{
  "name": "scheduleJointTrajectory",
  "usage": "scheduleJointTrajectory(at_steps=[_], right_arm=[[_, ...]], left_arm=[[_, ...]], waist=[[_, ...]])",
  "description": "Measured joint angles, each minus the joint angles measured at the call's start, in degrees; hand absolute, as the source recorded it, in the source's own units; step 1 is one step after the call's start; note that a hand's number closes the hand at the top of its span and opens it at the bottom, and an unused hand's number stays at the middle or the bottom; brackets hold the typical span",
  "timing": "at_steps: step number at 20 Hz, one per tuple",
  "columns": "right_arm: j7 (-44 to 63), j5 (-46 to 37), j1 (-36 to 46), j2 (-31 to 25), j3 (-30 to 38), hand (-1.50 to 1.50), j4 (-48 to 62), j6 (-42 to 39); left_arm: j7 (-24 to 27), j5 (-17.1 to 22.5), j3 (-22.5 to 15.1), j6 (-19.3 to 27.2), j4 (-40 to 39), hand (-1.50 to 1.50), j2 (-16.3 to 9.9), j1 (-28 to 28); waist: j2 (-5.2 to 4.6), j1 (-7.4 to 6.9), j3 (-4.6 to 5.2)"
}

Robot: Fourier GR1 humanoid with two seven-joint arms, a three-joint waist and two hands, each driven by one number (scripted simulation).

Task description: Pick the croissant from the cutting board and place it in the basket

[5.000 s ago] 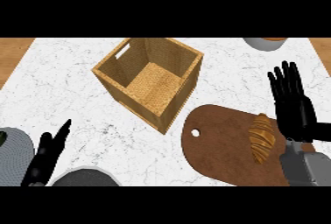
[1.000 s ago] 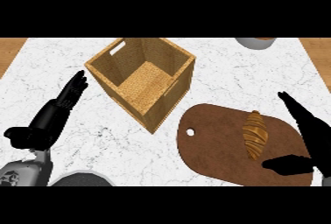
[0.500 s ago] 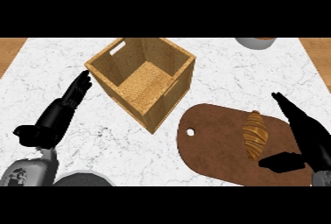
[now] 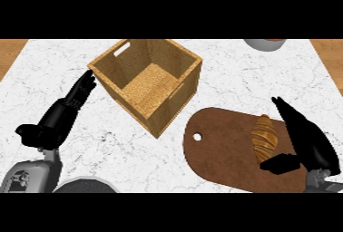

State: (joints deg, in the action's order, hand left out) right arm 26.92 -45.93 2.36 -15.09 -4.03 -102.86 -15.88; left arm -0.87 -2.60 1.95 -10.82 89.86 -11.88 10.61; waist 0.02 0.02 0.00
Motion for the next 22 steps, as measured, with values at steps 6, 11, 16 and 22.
scheduleJointTrajectory(at_steps=[6, 11, 16, 22], right_arm=[[-1.15, -2.44, 1.08, 1.73, 0.39, -1.50, 5.11, 1.16], [-2.78, -4.18, 1.56, 2.56, 0.81, -1.50, 9.86, 2.57], [-4.28, -3.88, 2.55, 3.09, 1.62, -1.50, 13.33, 1.91], [-5.79, -3.80, 2.35, 2.72, 1.17, 1.50, 14.42, -0.74]], left_arm=[[-0.39, 0.27, 1.10, -1.61, 1.28, 0.00, -0.04, -1.02], [0.00, -0.08, 1.46, -2.30, 1.83, 0.00, 0.37, -1.99], [-0.42, -0.79, 1.42, -2.51, 2.91, 0.00, 0.92, -2.59], [-1.40, -0.93, 2.25, -2.26, 2.29, 0.00, 1.34, -1.01]], waist=[[0.00, -0.06, 0.00], [0.02, -0.07, 0.03], [0.09, -0.07, 0.11], [0.18, -0.02, 0.23]])
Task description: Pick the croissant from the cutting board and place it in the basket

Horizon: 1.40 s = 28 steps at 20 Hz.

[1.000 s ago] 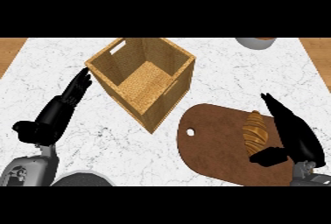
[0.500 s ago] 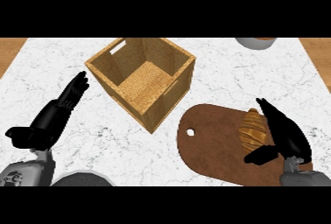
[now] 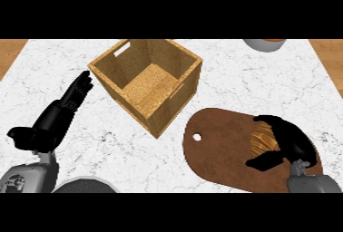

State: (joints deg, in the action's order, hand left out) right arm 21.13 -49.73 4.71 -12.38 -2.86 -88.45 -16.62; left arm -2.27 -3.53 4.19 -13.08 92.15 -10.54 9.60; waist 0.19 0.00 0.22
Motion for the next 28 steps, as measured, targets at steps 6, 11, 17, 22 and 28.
scheduleJointTrajectory(at_steps=[6, 11, 17, 22, 28], right_arm=[[-1.84, -2.13, 1.70, -0.24, -0.68, 1.50, 2.93, 0.34], [-5.47, -5.72, 1.76, -1.75, -3.28, 1.50, 3.52, 2.00], [11.70, -12.74, 7.31, 6.54, -14.85, 1.50, 1.60, 2.70], [23.93, -13.33, 12.66, 10.58, -21.72, 1.50, 3.11, 6.74], [35.26, -10.18, 19.74, 11.88, -27.29, 1.50, 2.95, 15.96]], left_arm=[[0.63, 0.04, 0.24, -0.76, -0.25, 0.00, 0.23, -0.41], [0.60, -0.15, 0.73, -0.95, -1.47, 0.00, -0.07, 1.02], [0.80, -0.91, -1.48, -1.25, -1.78, 0.00, 1.14, 2.39], [0.80, -0.94, -3.12, -2.18, -1.87, 0.00, 1.81, 3.67], [0.89, -0.99, -4.84, -3.08, -2.56, 0.00, 2.68, 5.12]], waist=[[0.24, 0.03, 0.34], [0.39, 0.07, 0.53], [0.13, -3.34, 0.99], [-0.72, -7.28, 0.24], [-1.21, -10.31, -0.22]])
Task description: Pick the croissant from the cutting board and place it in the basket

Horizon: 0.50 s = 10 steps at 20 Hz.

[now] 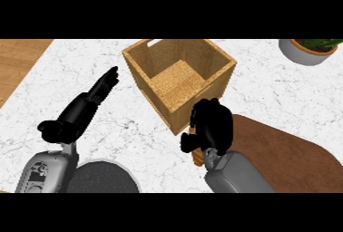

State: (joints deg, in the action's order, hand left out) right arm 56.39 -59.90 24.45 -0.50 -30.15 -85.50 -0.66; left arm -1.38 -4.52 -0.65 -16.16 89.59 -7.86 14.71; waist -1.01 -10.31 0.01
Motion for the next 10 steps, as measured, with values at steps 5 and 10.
scheduleJointTrajectory(at_steps=[5, 10], right_arm=[[3.66, -0.30, 7.64, 0.13, -2.73, 1.50, -2.02, 8.51], [5.75, -2.87, 15.07, 0.06, -3.63, 1.50, -2.73, 14.25]], left_arm=[[-0.47, -0.13, -1.06, -0.47, -0.45, 0.00, 0.51, 1.13], [-0.84, -0.27, -1.78, -0.58, -1.14, 0.00, 1.11, 1.65]], waist=[[0.40, -1.45, -0.03], [0.80, -1.84, 0.17]])
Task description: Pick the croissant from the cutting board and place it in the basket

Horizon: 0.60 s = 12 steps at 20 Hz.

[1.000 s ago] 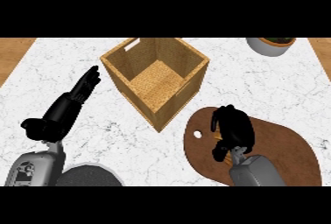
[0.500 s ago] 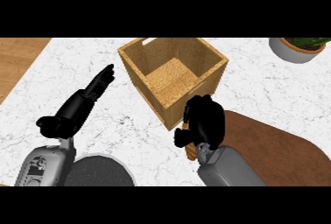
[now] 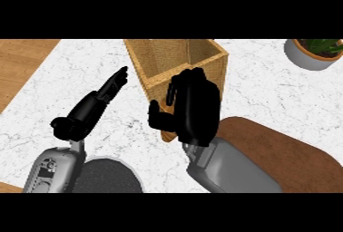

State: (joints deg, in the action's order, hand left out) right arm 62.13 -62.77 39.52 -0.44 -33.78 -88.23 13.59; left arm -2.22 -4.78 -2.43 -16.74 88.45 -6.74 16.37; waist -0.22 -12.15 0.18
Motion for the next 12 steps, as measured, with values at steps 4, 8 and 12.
scheduleJointTrajectory(at_steps=[4, 8, 12], right_arm=[[1.72, -1.60, 5.04, -0.08, 0.38, 1.50, 0.77, 2.06], [3.75, -3.20, 9.16, -0.16, 1.12, 1.50, 3.01, 2.91], [5.50, -4.89, 13.76, -0.22, 2.62, 1.50, 6.56, 2.94]], left_arm=[[-0.15, -0.30, -0.11, 0.23, -0.58, 0.00, 0.17, 0.40], [-0.34, -0.61, -0.04, 0.60, -1.14, 0.00, 0.29, 1.00], [-0.31, -0.81, 0.05, 0.78, -1.62, 0.00, 0.30, 1.38]], waist=[[0.08, -0.03, 0.15], [0.17, 0.48, 0.27], [0.09, 0.69, 0.37]])
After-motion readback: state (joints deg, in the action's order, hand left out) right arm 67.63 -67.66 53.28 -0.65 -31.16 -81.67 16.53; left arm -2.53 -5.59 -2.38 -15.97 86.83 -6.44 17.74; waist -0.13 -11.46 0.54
